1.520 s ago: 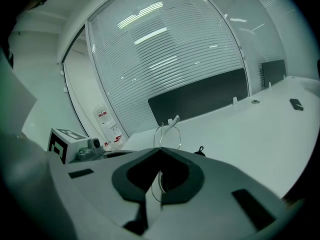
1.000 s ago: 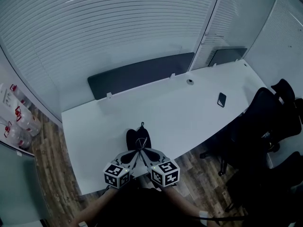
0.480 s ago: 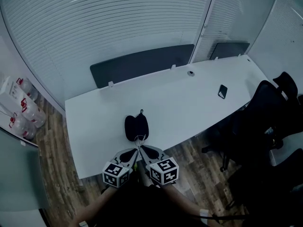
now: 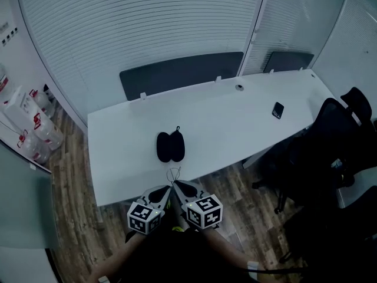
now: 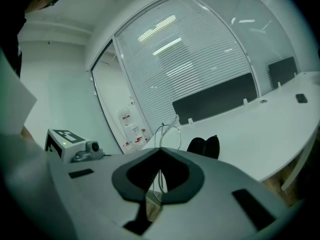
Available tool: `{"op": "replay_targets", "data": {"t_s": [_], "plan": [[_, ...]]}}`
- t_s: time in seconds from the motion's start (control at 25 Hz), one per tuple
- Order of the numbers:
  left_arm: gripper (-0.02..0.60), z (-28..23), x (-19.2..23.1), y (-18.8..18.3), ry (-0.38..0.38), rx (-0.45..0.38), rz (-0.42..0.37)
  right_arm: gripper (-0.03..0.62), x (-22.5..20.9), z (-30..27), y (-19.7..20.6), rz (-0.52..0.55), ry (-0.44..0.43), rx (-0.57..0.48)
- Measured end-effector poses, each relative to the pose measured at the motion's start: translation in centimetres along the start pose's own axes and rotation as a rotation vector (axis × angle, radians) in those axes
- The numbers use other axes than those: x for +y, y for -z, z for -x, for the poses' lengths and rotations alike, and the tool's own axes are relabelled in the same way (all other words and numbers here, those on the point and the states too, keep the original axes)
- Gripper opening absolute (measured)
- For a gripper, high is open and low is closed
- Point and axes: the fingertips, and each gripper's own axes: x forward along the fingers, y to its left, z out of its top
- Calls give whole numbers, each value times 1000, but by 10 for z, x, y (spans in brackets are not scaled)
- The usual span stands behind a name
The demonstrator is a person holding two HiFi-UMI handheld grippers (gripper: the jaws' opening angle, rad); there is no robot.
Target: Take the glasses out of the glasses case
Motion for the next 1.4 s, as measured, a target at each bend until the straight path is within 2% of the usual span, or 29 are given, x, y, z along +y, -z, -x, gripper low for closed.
{"op": "replay_targets", "data": {"t_s": [0.4, 0.72, 1.4], "plan": [[10, 17, -14, 9, -11, -10, -10, 15, 16, 12, 13, 9, -20, 12], [9, 46, -17, 26, -35, -13, 14, 15, 44, 20, 26, 11, -36, 15], [9, 121, -40, 52, 10, -41, -6, 15, 116, 52, 60, 3, 5, -20]]}}
